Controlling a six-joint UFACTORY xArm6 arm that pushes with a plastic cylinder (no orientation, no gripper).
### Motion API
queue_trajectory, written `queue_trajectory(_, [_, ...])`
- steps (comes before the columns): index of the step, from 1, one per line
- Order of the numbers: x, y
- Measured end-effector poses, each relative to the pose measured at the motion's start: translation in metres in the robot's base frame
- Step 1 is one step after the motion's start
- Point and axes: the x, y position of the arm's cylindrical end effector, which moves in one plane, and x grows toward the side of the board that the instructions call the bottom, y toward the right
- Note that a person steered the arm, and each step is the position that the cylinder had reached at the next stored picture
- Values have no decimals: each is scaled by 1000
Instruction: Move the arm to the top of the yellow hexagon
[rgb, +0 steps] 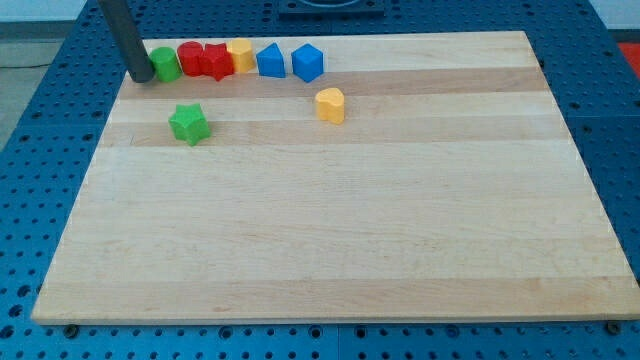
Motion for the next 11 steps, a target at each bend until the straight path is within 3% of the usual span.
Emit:
queue_trajectory(3, [-12, -36])
queue_trajectory(5, [-73, -29])
queue_trajectory(8, [-78, 103])
queue_trajectory(11, [-78, 128])
